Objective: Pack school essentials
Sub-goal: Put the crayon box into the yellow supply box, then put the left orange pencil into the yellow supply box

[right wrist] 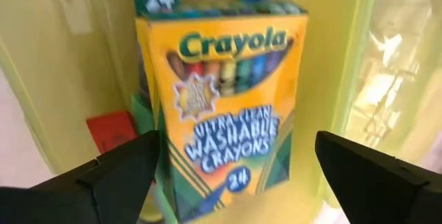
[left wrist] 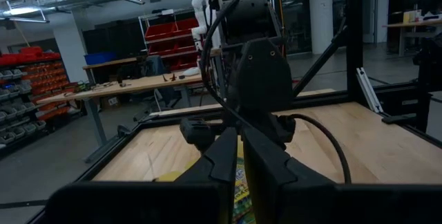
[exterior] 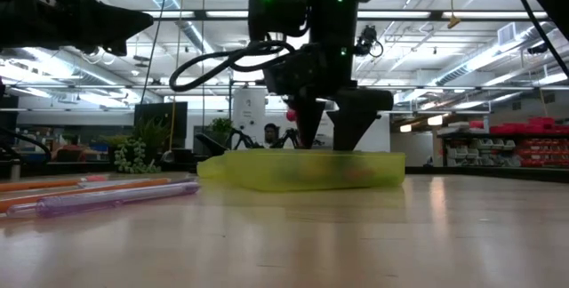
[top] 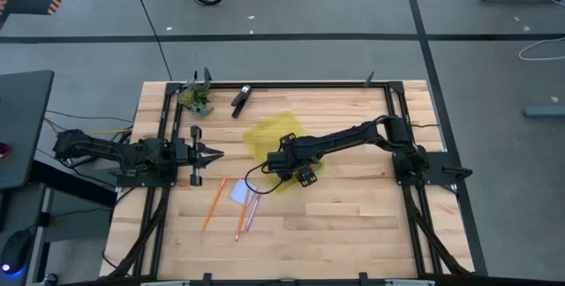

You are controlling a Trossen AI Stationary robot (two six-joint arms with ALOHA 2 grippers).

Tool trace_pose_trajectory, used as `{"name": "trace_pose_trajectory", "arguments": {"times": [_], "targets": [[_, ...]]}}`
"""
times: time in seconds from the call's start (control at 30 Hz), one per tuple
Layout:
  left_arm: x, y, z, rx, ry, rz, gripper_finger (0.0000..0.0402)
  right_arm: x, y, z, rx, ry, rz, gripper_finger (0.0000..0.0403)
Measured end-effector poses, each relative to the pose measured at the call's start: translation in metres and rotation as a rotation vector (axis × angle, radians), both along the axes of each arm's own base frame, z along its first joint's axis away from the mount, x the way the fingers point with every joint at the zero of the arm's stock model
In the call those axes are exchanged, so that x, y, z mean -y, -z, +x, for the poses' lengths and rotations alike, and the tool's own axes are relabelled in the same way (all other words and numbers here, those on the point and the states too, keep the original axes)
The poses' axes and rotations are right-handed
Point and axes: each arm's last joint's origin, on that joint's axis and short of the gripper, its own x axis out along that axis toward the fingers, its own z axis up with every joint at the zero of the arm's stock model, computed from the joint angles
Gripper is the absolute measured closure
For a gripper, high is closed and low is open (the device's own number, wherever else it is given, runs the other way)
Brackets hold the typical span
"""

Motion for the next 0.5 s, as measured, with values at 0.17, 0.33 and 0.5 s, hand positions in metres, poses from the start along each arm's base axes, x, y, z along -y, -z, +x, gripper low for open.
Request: {"name": "trace_pose_trajectory", "arguments": {"times": [0.17,0.33,0.5], "targets": [[0.000,0.000,0.000,0.000,0.000,0.000,0.0374,0.001,-0.006,-0.004,-0.036,0.041,-0.047,0.0009],[0.000,0.000,0.000,0.000,0.000,0.000,0.0367,0.002,-0.015,-0.007,-0.064,0.097,-0.058,0.0009],[0.000,0.000,0.000,0.000,0.000,0.000,0.0363,0.004,-0.024,-0.013,-0.100,0.157,-0.136,0.0009]]}}
